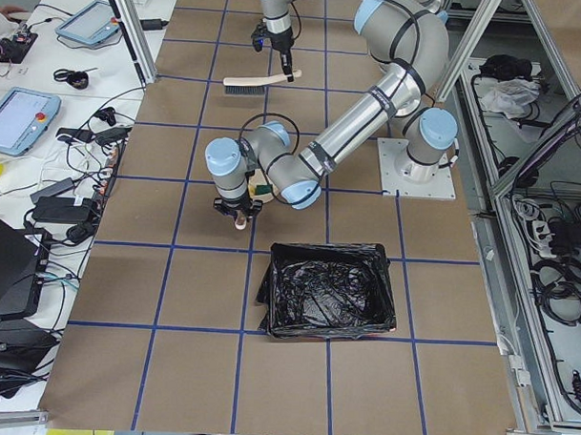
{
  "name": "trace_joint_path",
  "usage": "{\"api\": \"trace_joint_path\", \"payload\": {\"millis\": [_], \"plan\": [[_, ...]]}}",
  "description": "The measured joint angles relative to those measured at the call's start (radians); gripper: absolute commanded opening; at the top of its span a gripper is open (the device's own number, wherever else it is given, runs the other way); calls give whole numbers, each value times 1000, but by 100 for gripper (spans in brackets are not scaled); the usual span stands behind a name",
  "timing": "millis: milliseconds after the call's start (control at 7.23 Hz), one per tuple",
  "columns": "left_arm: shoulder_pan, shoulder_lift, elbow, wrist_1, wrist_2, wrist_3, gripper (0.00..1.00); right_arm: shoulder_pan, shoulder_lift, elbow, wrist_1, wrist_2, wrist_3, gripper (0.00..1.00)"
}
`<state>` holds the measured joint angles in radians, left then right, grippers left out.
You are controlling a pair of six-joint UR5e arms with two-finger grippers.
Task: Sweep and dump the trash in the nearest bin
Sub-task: 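Lift the filled dustpan with the left gripper while the right gripper withdraws the brush, then carry the dustpan with the left gripper toward the trash bin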
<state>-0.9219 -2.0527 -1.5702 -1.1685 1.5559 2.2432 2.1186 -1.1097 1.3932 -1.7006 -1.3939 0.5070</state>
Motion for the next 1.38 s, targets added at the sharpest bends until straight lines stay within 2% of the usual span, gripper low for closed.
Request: {"api": "trace_joint_path", "payload": {"millis": [277,553,830,1107,1383], "plan": [[-1,18,2,-77,-74,-16,0,0,-136,235,-83,-55,39,0],[-3,46,4,-163,-154,-34,0,13,-206,382,-128,-89,88,0],[-4,60,3,-219,-205,-59,0,35,-240,471,-148,-118,107,0],[-4,79,4,-294,-275,-99,0,64,-248,516,-161,-147,108,0],[-7,111,5,-381,-404,-142,0,82,-249,527,-166,-153,109,0]]}}
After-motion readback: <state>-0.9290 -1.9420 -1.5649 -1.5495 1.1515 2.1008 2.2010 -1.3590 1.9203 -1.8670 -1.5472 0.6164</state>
